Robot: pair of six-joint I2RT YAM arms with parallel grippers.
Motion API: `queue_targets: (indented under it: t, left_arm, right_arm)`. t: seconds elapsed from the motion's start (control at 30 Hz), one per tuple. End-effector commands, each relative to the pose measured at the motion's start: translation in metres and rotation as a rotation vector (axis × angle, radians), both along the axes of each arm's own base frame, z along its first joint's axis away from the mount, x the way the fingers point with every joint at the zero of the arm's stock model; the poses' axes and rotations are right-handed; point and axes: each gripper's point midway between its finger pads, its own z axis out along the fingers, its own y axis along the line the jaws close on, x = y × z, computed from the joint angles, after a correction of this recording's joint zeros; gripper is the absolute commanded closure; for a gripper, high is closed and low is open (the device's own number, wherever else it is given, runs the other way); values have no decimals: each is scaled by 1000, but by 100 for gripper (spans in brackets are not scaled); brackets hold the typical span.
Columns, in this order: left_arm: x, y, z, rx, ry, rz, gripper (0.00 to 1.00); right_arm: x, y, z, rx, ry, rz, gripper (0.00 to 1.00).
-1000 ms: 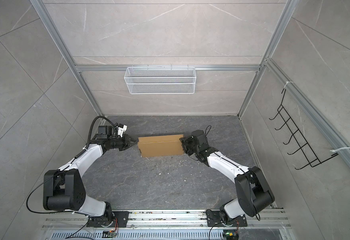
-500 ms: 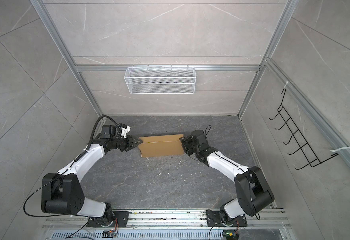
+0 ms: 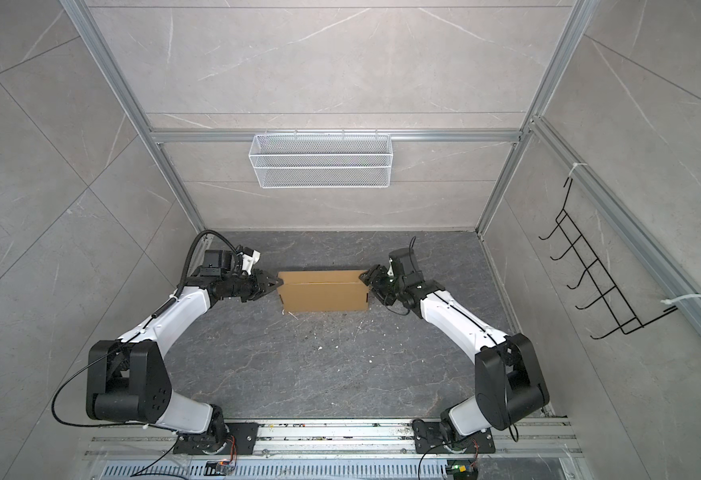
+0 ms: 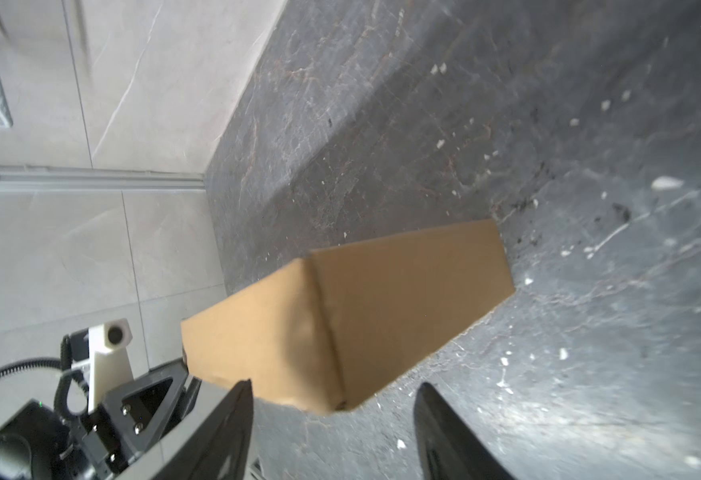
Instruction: Fold the paper box
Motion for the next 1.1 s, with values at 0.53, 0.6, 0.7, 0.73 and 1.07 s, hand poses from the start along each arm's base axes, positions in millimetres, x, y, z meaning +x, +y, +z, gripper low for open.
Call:
queue_targets:
  t: [0.53,0.6,0.7,0.73,1.07]
  left_arm:
    - [-4,2,-23,28,52,-13,64]
    - [-4,2,-24,31,53,-13,64]
    - [-6,2,-25,32,59,-14,66]
    - [-6,3,-26,34,59,-14,66]
    - [-7,5,-24,50,49,-6,67]
  right_arm:
    - [1,-11,-25,-307,-29,259,49]
    - [2,-9,-29,-316,-27,278,50]
    - [1,-7,-30,-312,-41,299,52]
    - [0,-6,-27,-302,-57,304,52]
    - [13,-6,16,-240,-147,287,43]
